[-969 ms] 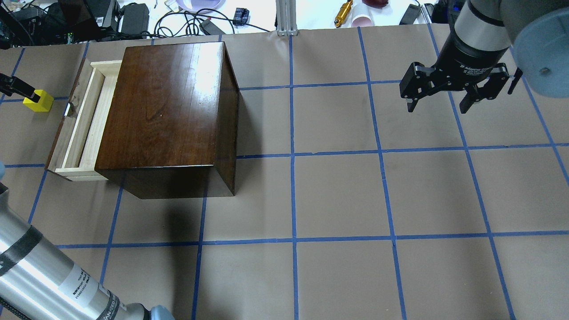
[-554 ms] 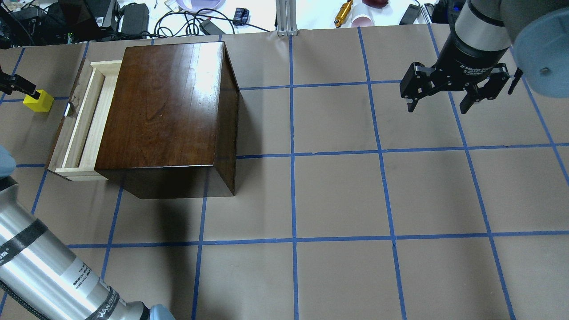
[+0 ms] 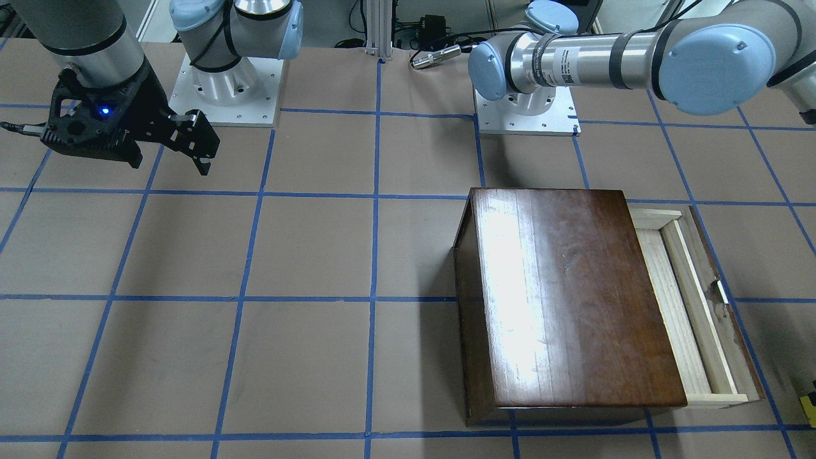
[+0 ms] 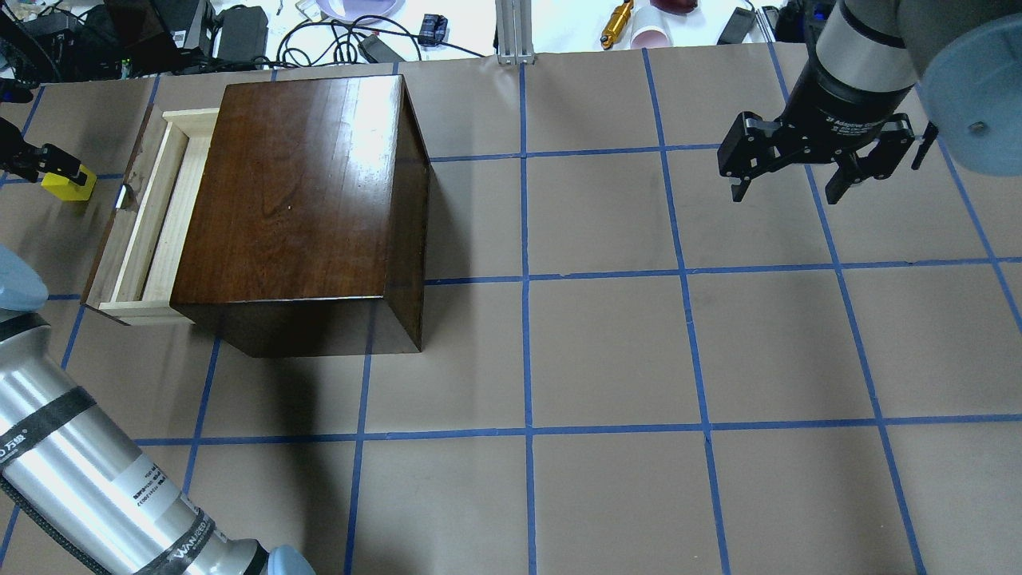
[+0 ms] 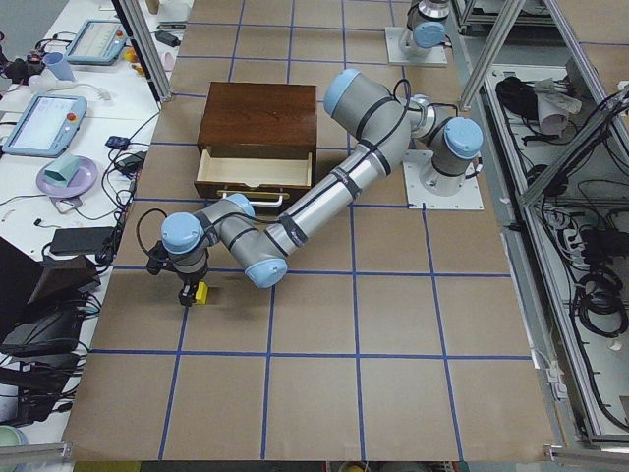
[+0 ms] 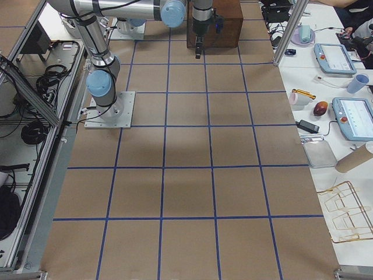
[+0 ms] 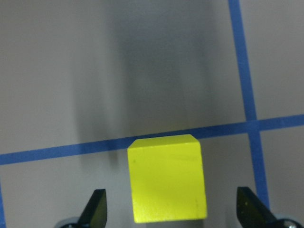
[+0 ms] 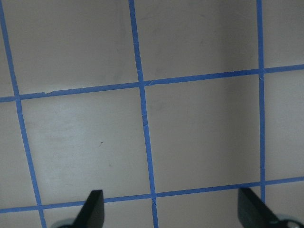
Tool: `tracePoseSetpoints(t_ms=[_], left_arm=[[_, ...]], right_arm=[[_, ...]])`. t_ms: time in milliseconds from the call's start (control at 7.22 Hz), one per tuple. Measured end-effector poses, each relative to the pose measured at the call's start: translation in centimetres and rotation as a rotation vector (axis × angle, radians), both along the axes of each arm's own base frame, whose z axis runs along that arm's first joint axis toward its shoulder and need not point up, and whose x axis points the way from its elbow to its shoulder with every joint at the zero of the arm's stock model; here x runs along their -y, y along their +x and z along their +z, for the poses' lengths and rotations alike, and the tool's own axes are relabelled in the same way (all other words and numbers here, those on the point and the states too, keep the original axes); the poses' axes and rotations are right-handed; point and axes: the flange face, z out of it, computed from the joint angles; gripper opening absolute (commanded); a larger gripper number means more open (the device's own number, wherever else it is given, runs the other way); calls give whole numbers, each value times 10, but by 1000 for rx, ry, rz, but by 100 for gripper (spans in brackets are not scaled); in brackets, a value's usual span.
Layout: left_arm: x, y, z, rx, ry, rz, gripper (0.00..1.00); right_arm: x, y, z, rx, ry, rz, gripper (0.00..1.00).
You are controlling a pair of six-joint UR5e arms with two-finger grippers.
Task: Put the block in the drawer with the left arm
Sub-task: 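Release the handle and move the left gripper over the yellow cube, then grasp the yellow cube with the left gripper and lift it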
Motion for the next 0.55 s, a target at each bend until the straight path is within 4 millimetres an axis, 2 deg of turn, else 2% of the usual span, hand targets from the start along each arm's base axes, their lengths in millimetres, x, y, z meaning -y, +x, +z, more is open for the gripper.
tracePoseSetpoints(t_ms=[138, 554], left_arm=[[0, 0, -5, -3, 3, 3, 0], [1, 0, 0, 2, -4, -5, 0]], right_arm=[[0, 0, 0, 0, 0, 0, 100], [0, 0, 0, 0, 0, 0, 100]])
